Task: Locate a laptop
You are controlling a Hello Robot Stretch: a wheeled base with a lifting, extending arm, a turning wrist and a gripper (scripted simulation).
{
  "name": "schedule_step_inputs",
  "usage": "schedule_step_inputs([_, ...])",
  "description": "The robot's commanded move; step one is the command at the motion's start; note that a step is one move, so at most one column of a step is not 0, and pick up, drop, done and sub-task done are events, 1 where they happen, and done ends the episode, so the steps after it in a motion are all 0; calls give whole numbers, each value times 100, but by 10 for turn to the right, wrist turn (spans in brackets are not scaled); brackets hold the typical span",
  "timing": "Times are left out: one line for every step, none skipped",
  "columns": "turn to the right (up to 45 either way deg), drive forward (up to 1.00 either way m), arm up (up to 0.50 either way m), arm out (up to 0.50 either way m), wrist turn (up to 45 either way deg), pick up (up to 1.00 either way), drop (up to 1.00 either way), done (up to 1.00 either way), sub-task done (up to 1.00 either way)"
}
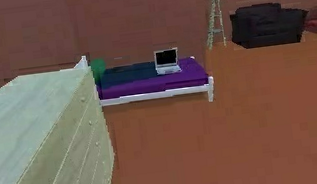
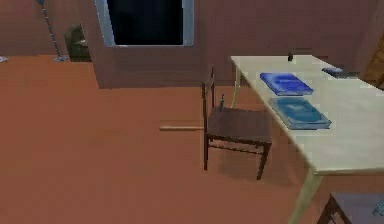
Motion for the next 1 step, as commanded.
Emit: schedule_step_inputs([0,100,0,0,0,0,0,0,0])
